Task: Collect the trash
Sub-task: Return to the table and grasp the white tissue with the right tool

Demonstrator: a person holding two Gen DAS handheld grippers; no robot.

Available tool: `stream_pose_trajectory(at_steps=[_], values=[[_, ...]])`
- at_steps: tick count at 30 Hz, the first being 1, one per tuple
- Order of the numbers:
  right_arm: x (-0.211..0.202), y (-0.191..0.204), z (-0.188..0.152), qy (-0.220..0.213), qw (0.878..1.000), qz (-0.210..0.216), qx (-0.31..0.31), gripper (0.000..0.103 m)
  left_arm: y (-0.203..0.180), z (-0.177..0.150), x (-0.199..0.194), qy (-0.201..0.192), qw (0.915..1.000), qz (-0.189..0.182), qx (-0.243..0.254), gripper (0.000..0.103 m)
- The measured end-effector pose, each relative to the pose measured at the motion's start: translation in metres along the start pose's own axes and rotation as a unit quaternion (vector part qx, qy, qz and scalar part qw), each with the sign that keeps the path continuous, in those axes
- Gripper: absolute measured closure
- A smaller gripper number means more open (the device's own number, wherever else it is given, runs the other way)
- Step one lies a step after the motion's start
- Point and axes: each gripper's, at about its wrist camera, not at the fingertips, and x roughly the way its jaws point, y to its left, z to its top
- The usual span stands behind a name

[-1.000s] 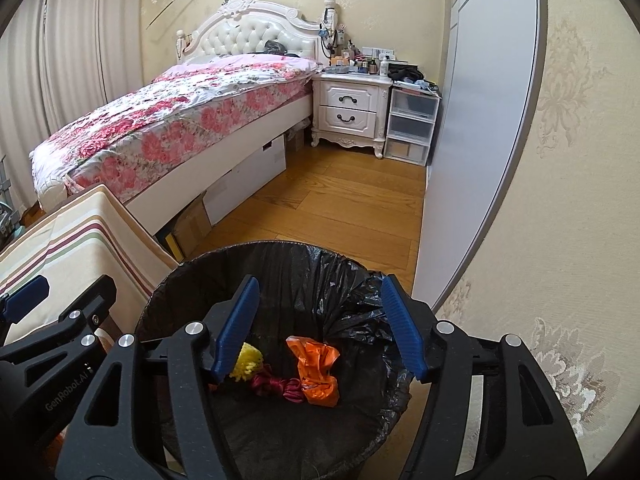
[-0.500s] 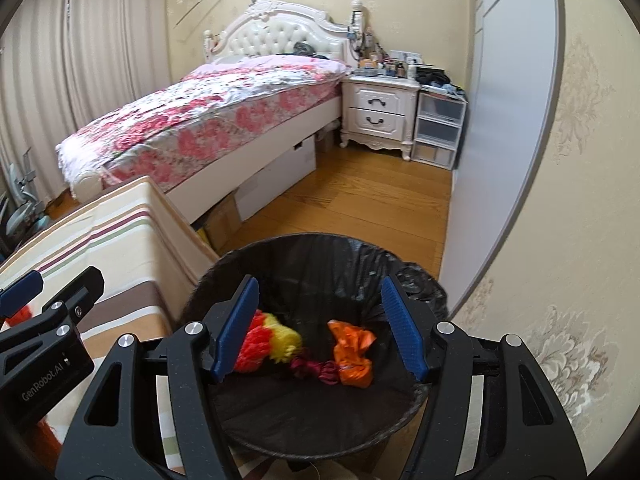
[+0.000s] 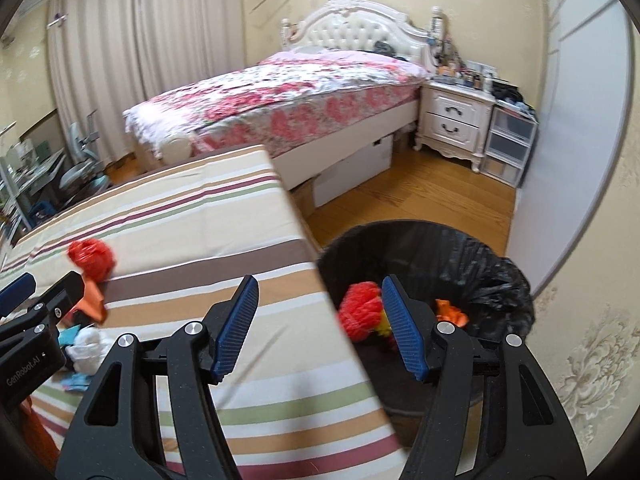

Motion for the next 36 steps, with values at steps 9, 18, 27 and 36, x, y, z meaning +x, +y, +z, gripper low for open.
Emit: stream_pose_trajectory(at_steps=[9, 18, 27, 36], values=[[-0.011, 0.073, -0.013, 0.009, 0.996, 0.064, -0.06, 0.04, 0.071, -0.025, -0.02, 0.002, 0.9967, 0.069, -0.043, 0.019], [-0.019, 0.128, -0.031, 0.024, 0.988, 0.108, -0.108, 0.04, 0.12, -0.046, -0.023, 0.017, 0.9918, 0.102, -0.076, 0.019], [-0.01, 0.151, -0.044, 0.047, 0.982, 0.117, -0.137, 0.041, 0.14, -0.059, -0.025, 0.027, 0.9888, 0.111, -0.096, 0.019], [0.001, 0.147, -0.047, 0.072, 0.979, 0.13, -0.14, 0.074, 0.138, -0.059, -0.021, 0.032, 0.9897, 0.098, -0.098, 0.019]])
